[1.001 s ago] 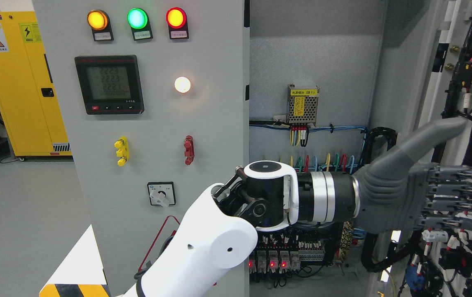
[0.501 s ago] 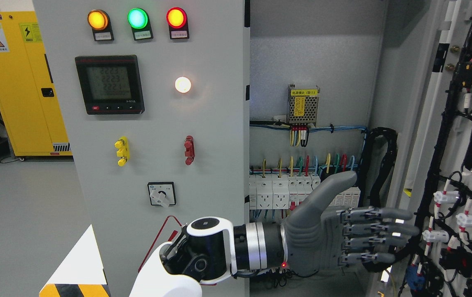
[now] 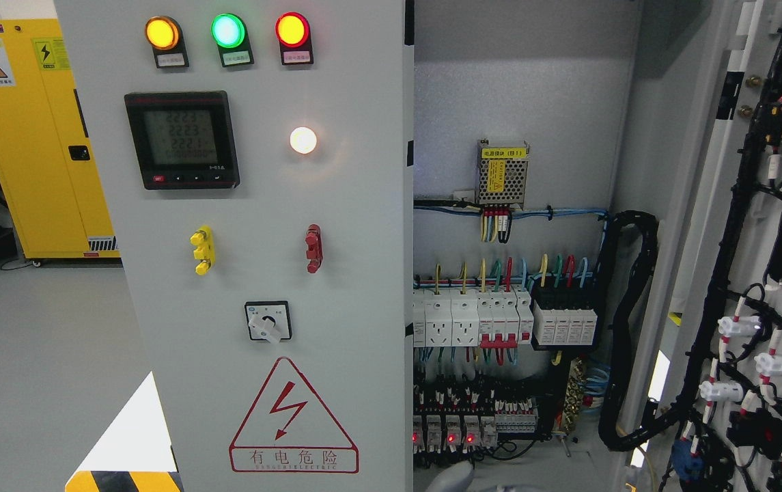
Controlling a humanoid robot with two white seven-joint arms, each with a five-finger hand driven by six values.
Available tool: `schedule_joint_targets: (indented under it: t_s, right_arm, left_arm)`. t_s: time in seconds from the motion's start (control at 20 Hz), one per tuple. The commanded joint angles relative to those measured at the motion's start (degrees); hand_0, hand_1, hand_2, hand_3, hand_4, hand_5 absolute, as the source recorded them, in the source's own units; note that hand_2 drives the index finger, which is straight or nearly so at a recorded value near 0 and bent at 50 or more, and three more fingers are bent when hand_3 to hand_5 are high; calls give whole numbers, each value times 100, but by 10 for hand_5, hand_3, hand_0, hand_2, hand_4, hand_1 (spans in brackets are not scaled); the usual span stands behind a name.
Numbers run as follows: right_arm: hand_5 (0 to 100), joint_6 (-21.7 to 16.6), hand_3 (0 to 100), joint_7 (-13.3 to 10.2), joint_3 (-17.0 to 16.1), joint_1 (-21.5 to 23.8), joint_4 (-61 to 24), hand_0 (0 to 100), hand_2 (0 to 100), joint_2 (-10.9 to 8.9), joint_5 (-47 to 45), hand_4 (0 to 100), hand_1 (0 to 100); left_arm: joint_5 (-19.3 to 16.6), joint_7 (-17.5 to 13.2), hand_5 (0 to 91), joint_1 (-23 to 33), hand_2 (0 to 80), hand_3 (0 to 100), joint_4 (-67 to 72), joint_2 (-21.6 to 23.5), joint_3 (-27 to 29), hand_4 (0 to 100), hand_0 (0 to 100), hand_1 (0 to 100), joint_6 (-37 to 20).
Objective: Open door with both hands
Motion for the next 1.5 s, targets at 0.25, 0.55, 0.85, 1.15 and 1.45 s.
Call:
schedule_joint_targets:
  t_s: [0.25,0.55,0.85,1.15,1.45]
  right_arm:
    - [0,2,0,-2,53,-2,-2,215,0,149,114,0,105]
    - [0,2,0,-2,53,-2,-2,215,0,149,114,0,107]
    - [0,-7,0,-2,53,-2,-2,215,0,149,114,0,107]
    - [0,2,0,-2,53,-2,-2,215,0,149,114,0,107]
    - [0,2,0,-2,53,-2,-2,215,0,149,114,0,107]
  left_arm:
    - [-1349,-112,0,3255,201,369,1233,627,501,84,0,126,-2457]
    - [-1332,-94,0,3740,180,287,3699,285,1090,34,0,137,-3882]
    - [-1341,-85,0,2855,119,156,7741,-612,2372,0,0,168,-4411]
    - [-1314,256,0,2045,0,0,9829,-744,2726,0,126,210,-3965]
    - [-1358,1127,0,1921,0,0,9980,-753,2691,0,207,241,-2093]
